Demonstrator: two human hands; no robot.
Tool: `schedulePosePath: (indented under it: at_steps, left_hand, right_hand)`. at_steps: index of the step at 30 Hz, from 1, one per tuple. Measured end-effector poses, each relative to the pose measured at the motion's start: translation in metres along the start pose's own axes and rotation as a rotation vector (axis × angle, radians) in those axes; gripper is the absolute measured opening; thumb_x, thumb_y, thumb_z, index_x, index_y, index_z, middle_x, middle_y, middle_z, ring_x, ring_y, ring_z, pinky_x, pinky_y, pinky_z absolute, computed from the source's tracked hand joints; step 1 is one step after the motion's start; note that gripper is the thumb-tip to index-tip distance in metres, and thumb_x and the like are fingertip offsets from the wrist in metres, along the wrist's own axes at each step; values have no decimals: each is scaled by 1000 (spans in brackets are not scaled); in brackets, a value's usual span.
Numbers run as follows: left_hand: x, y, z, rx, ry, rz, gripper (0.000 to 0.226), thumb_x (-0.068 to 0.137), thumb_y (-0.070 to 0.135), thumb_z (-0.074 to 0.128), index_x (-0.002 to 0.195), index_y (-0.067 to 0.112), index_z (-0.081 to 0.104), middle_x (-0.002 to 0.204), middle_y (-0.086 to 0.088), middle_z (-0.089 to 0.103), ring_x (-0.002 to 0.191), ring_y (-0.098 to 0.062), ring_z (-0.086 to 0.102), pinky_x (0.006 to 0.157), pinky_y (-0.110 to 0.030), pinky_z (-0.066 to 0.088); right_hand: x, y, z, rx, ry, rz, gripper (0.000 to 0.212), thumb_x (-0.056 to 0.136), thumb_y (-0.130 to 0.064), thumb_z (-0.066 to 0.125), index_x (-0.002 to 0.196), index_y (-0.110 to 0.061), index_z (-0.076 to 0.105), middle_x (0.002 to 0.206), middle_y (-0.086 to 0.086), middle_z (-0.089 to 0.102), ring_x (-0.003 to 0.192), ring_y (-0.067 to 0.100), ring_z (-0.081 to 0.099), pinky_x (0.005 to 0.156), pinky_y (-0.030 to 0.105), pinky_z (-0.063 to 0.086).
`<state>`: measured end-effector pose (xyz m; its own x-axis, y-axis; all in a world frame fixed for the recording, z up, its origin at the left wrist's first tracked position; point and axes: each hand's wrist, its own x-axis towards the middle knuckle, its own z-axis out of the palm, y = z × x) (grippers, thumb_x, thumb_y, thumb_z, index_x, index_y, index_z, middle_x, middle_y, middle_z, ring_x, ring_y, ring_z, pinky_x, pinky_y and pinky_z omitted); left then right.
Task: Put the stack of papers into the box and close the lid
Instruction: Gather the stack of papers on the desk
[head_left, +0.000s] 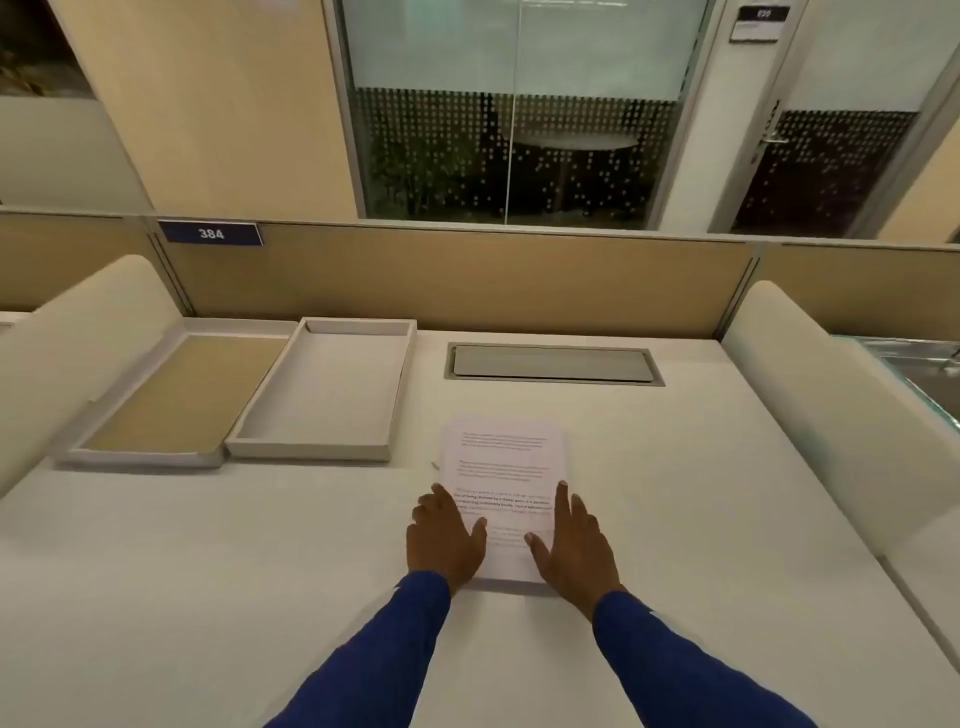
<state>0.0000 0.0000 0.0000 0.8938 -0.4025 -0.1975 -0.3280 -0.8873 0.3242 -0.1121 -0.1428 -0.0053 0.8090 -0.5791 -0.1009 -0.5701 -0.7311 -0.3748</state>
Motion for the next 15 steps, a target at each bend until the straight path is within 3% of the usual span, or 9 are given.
schedulePosePath:
  at_steps: [3, 7, 12, 15]
  left_hand:
    - [0, 3, 3, -142, -35, -219, 77, 97, 58, 49, 145, -1, 36, 141, -14, 49, 128, -28, 51, 101, -38, 51]
    - [8, 9, -3, -288, -137, -346, 53, 93, 47, 61, 126, 6, 56, 130, -14, 53, 120, -30, 56, 99, -39, 53]
    - [21, 4, -8, -379, -213, -460, 44, 86, 33, 67, 122, 9, 58, 130, -14, 54, 117, -31, 56, 83, -32, 46]
    - [26, 5, -8, -464, -200, -525, 54, 86, 31, 68, 131, 7, 50, 134, -15, 51, 117, -32, 57, 95, -35, 51]
  right_hand:
    - [-3, 4, 6, 78, -35, 92, 91, 98, -50, 50, 161, -13, -3, 151, 10, 42, 129, 26, 47, 102, 40, 50]
    - [-8, 6, 15, 94, -69, 132, 87, 99, -48, 50, 161, -12, 0, 145, 9, 45, 129, 25, 45, 100, 38, 50]
    - [-5, 12, 22, 89, -45, 118, 88, 99, -49, 48, 161, -12, -1, 144, 9, 45, 126, 24, 44, 100, 37, 49]
    - [-4, 14, 25, 92, -37, 104, 89, 98, -51, 48, 161, -13, -2, 144, 9, 45, 126, 24, 44, 100, 37, 49]
